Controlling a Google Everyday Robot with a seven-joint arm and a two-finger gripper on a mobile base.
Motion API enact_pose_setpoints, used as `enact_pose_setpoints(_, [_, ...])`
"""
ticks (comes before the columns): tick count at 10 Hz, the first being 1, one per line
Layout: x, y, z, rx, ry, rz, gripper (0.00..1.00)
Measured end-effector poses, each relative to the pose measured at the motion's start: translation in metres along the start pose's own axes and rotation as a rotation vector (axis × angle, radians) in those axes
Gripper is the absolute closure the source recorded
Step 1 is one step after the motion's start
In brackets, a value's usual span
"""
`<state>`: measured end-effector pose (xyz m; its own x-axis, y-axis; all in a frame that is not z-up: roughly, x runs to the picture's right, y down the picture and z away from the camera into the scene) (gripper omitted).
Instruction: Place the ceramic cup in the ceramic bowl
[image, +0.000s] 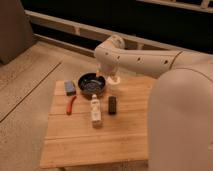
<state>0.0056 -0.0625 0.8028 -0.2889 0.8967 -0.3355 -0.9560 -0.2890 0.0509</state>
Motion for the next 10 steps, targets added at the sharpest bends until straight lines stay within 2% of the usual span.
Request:
enact_pose_setpoints(2, [0.000,0.000,0.001,0.002,0.001,0.001,0.35])
enact_pose_setpoints(4, [-0.010,-0.009,0.012,0.029,0.009,0.042,0.35])
enact_pose_setpoints(6, [-0.037,-0.040,0.022,0.072,0.002,0.141,0.35])
enact_pose_setpoints(8, [-0.054,-0.059,0.023,0.085,-0.006,0.212,0.35])
enact_pose_setpoints(10, [-0.062,-0.077,0.032,0.088,0.012,0.292,0.35])
